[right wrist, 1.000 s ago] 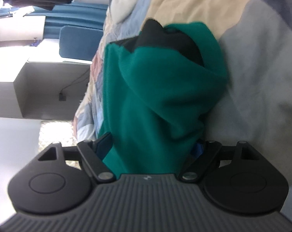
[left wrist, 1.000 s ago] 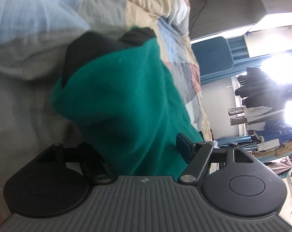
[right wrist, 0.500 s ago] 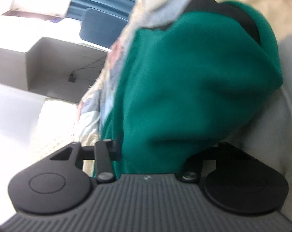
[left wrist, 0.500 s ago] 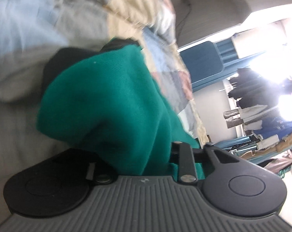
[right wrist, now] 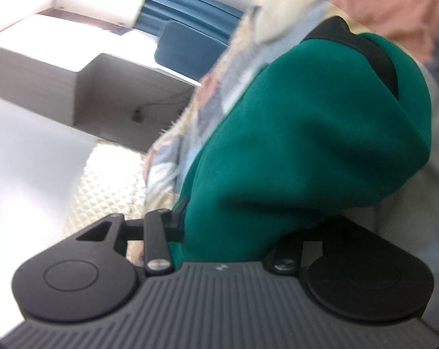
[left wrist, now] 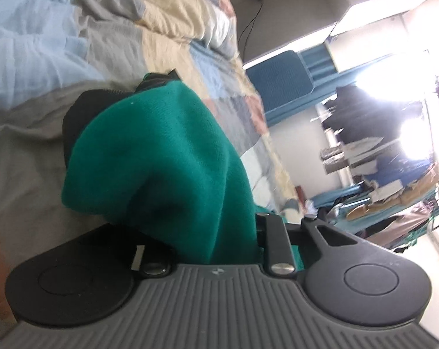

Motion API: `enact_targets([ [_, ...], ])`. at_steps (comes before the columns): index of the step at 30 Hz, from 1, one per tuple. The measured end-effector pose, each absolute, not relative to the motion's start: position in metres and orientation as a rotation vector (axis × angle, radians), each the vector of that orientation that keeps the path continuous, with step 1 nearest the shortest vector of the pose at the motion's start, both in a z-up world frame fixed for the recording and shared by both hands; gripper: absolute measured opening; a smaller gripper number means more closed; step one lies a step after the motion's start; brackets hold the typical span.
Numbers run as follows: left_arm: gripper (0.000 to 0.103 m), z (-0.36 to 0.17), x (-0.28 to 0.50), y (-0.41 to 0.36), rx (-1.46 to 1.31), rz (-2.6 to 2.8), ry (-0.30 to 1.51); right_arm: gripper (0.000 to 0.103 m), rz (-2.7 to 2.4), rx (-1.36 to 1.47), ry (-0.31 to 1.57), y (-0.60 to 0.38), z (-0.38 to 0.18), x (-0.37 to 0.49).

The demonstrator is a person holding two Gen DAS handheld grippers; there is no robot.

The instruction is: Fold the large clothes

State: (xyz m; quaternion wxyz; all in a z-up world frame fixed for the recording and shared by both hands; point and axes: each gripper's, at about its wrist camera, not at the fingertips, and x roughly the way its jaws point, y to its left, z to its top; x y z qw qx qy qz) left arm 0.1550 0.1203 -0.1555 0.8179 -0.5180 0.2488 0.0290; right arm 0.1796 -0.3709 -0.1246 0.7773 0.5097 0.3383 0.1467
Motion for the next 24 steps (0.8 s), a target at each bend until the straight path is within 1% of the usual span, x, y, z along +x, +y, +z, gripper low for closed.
enact_targets([
  [1,0.034,-0.156,0.155,0.12,-1.102,0.066,0.541,0.054,0.317,1.114,0.744,-0.37,-0.128,0.181],
  [2,0.041,-0.157,0.154,0.119,-1.106,0.07,0.548,0.056,0.325,1.118,0.751,-0.37,-0.129,0.181],
  [4,0.048,-0.158,0.154,0.12,-1.129,0.058,0.543,0.061,0.35,1.109,0.74,-0.367,-0.122,0.179],
  [7,0.053,-0.154,0.15,0.122,-1.149,0.029,0.506,0.062,0.391,1.092,0.698,-0.367,-0.112,0.179],
  [13,0.055,-0.142,0.145,0.129,-1.176,-0.017,0.419,0.063,0.445,1.067,0.635,-0.367,-0.097,0.179],
  [18,0.055,-0.131,0.162,0.125,-1.127,-0.031,0.386,0.063,0.443,1.047,0.634,-0.363,-0.09,0.205],
  [24,0.059,-0.117,0.187,0.123,-1.069,-0.053,0.344,0.063,0.442,0.975,0.619,-0.348,-0.076,0.241],
])
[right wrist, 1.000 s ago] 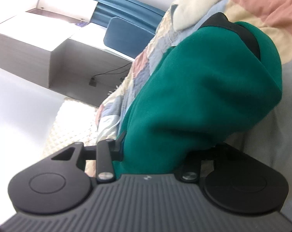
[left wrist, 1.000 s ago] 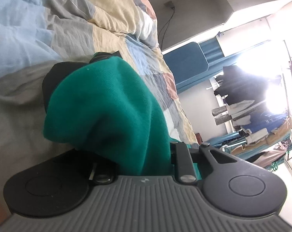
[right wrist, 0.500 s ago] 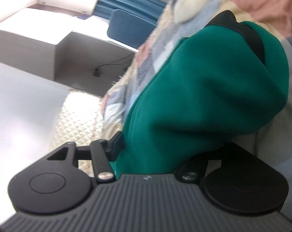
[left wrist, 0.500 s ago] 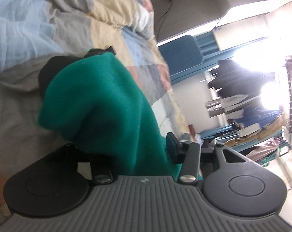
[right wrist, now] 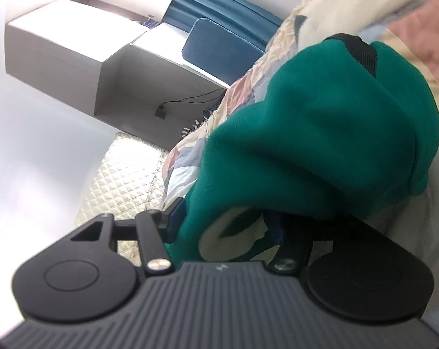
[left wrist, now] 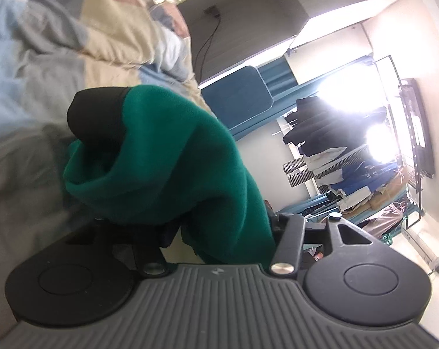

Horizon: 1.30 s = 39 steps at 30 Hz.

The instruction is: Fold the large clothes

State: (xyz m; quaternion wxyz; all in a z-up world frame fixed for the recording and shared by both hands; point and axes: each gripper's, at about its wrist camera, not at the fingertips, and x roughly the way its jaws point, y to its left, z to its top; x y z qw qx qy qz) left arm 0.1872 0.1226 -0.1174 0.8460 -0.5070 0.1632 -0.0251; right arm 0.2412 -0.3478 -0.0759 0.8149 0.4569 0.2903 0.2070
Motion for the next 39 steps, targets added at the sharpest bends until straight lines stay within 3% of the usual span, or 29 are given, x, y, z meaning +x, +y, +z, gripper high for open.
enact_targets([
  [16,0.068,-0.116,0.308,0.125,-0.985,-0.041,0.359,0.062,0.402,0.777,0.631,-0.32,-0.089,0.356],
  [30,0.069,-0.196,0.42,0.177,-1.03,-0.045,0.406,0.062,0.429,0.567,0.643,-0.274,-0.147,0.439],
  [39,0.069,-0.195,0.435,0.165,-0.818,-0.039,0.452,0.062,0.439,0.478,0.641,-0.267,-0.147,0.451],
])
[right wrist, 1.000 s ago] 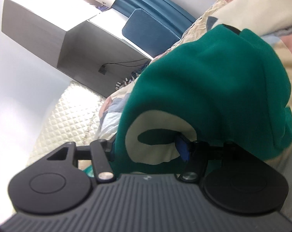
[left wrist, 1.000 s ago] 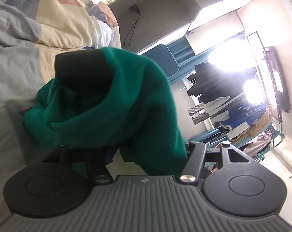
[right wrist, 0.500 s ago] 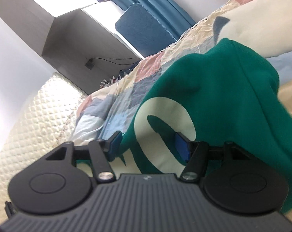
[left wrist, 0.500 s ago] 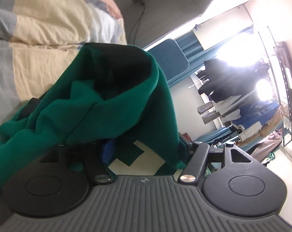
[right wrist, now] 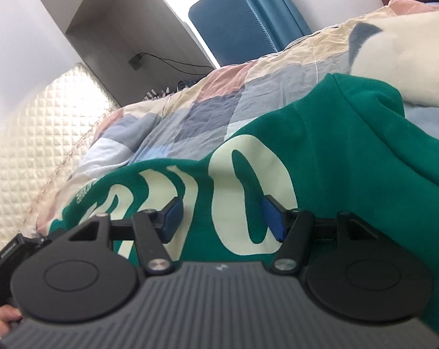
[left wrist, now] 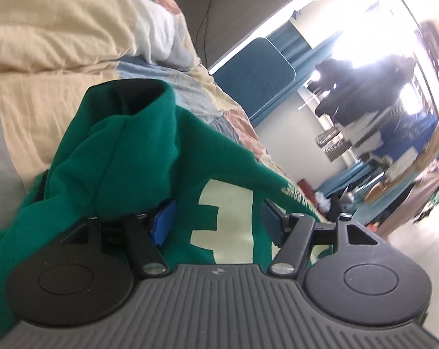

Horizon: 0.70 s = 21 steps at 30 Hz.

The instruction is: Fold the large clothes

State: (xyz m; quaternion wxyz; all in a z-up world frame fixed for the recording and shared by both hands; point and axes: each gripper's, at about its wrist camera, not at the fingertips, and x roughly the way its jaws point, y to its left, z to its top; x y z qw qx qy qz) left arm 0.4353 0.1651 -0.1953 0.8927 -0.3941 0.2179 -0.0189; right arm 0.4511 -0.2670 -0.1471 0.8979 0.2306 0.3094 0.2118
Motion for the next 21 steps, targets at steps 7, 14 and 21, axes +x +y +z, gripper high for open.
enact_targets([
  [7,0.07,-0.167,0.413,0.144,-0.631,0.005,0.445,0.063,0.414,0.391,0.617,-0.266,-0.126,0.426],
  [14,0.07,-0.15,0.384,0.117,-0.413,0.063,0.453,0.064,0.374,0.207,0.551,-0.253,-0.11,0.392],
  [21,0.072,-0.17,0.384,0.107,-0.311,0.079,0.526,0.065,0.363,0.075,0.565,-0.23,-0.128,0.391],
])
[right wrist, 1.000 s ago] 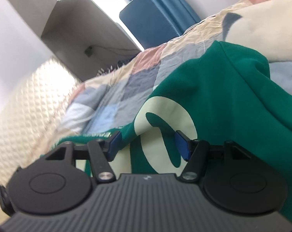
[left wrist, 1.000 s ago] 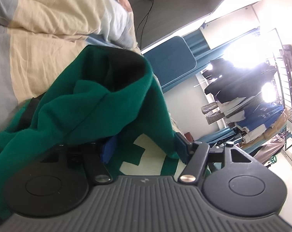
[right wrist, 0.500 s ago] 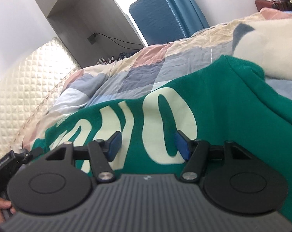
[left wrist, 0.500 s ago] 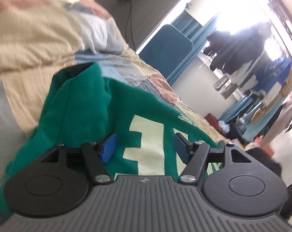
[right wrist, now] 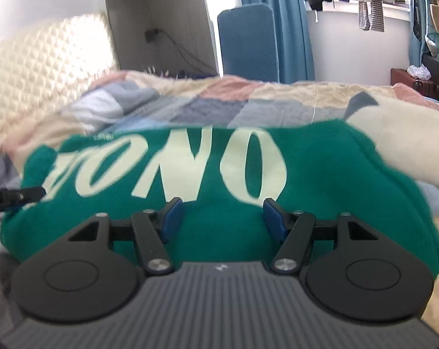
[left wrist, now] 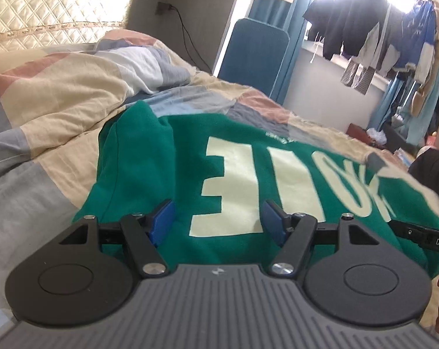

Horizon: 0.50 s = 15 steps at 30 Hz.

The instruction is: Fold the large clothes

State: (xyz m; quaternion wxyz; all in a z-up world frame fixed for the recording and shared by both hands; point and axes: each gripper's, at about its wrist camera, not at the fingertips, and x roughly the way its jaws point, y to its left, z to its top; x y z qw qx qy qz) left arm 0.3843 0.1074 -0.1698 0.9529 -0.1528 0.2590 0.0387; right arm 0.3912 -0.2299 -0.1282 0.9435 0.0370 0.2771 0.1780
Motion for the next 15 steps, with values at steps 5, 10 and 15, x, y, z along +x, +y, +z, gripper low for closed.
enact_targets([
  [5,0.073,-0.18,0.394,0.109,-0.319,0.075,0.556,0.07,0.365,0.073,0.577,-0.224,-0.144,0.401],
  [10,0.073,-0.181,0.396,0.109,-0.326,0.087,0.545,0.07,0.364,0.074,0.586,-0.223,-0.146,0.402],
  [15,0.073,-0.169,0.374,0.109,-0.395,0.08,0.504,0.071,0.349,0.147,0.585,-0.231,-0.134,0.391],
])
